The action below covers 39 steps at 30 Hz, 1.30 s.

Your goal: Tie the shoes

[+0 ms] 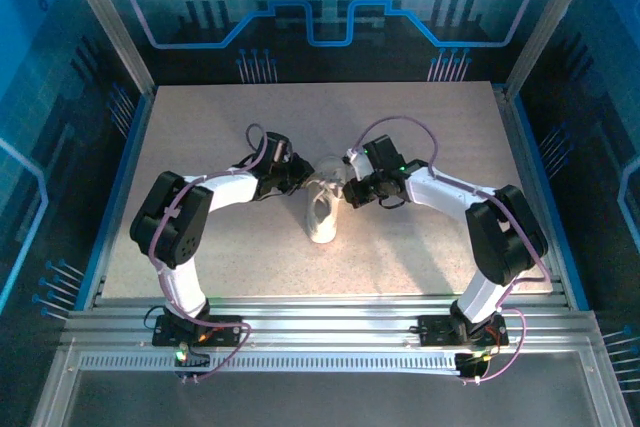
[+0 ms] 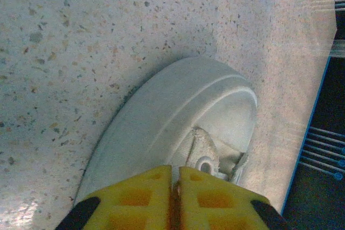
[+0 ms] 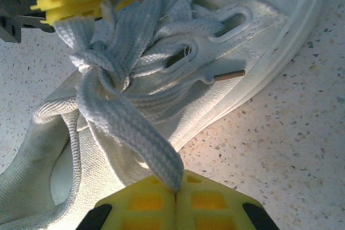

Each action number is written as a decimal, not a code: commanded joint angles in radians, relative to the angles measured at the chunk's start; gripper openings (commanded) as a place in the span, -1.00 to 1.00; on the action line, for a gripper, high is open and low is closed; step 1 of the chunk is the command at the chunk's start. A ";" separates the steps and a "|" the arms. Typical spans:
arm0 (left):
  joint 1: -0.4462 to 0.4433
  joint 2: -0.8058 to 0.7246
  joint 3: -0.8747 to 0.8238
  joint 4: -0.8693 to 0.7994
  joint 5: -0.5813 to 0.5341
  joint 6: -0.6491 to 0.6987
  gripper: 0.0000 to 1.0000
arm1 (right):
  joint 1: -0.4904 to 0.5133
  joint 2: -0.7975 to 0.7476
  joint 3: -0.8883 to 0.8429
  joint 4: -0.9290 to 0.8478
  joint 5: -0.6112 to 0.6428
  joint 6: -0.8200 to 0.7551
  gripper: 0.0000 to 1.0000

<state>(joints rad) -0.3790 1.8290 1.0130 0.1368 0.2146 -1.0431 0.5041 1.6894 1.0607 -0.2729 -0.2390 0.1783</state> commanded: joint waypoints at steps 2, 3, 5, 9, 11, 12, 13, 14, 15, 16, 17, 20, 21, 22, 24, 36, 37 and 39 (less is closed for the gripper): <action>0.028 -0.058 0.011 -0.043 0.021 0.051 -0.92 | -0.018 -0.003 0.021 -0.026 0.000 -0.022 -1.00; 0.032 -0.066 0.008 -0.044 0.025 0.054 -0.96 | -0.019 -0.004 0.017 -0.026 0.000 -0.022 -1.00; 0.035 -0.082 0.001 -0.049 0.030 0.064 -1.00 | -0.022 -0.007 0.012 -0.025 -0.003 -0.018 -1.00; 0.037 -0.102 -0.010 -0.054 0.038 0.071 -1.00 | -0.027 -0.004 0.005 -0.027 -0.005 -0.013 -1.00; 0.037 -0.114 -0.019 -0.056 0.037 0.073 -1.00 | -0.032 0.001 0.000 -0.026 -0.008 -0.011 -1.00; 0.037 -0.121 -0.021 -0.059 0.033 0.076 -1.00 | -0.033 0.003 0.000 -0.028 -0.009 -0.010 -1.00; 0.037 -0.130 -0.024 -0.062 0.031 0.084 -1.00 | -0.037 0.008 0.001 -0.030 -0.011 -0.008 -1.00; 0.038 -0.139 -0.029 -0.064 0.028 0.095 -1.00 | -0.038 0.011 0.003 -0.031 -0.014 -0.007 -1.00; 0.038 -0.148 -0.033 -0.065 0.023 0.104 -1.00 | -0.039 0.016 0.005 -0.034 -0.016 -0.007 -1.00; 0.038 -0.159 -0.042 -0.057 0.015 0.120 -1.00 | -0.041 0.019 0.009 -0.036 -0.019 -0.006 -1.00; 0.040 -0.169 -0.054 -0.043 0.010 0.136 -1.00 | -0.041 0.022 0.010 -0.038 -0.019 -0.007 -1.00; 0.047 -0.186 -0.061 -0.054 0.001 0.179 -1.00 | -0.042 0.027 0.009 -0.044 -0.020 -0.005 -1.00; 0.051 -0.184 -0.057 -0.074 -0.001 0.189 -1.00 | -0.044 0.028 0.006 -0.044 -0.020 -0.003 -1.00; 0.054 -0.178 -0.050 -0.100 -0.006 0.198 -1.00 | -0.044 0.031 0.004 -0.047 -0.023 -0.003 -1.00; 0.054 -0.160 -0.048 -0.114 -0.003 0.217 -1.00 | -0.046 0.039 0.003 -0.056 -0.027 -0.006 -1.00; 0.069 -0.101 -0.074 -0.131 -0.018 0.294 -1.00 | -0.064 0.081 0.029 -0.128 -0.047 -0.036 -1.00; 0.069 -0.102 -0.079 -0.129 -0.022 0.299 -1.00 | -0.065 0.086 0.032 -0.130 -0.051 -0.036 -1.00; 0.072 -0.099 -0.091 -0.123 -0.027 0.306 -1.00 | -0.069 0.095 0.034 -0.133 -0.054 -0.036 -1.00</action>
<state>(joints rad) -0.3244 1.7184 0.9421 0.0341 0.2218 -0.7826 0.4538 1.7645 1.0687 -0.3542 -0.2771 0.1593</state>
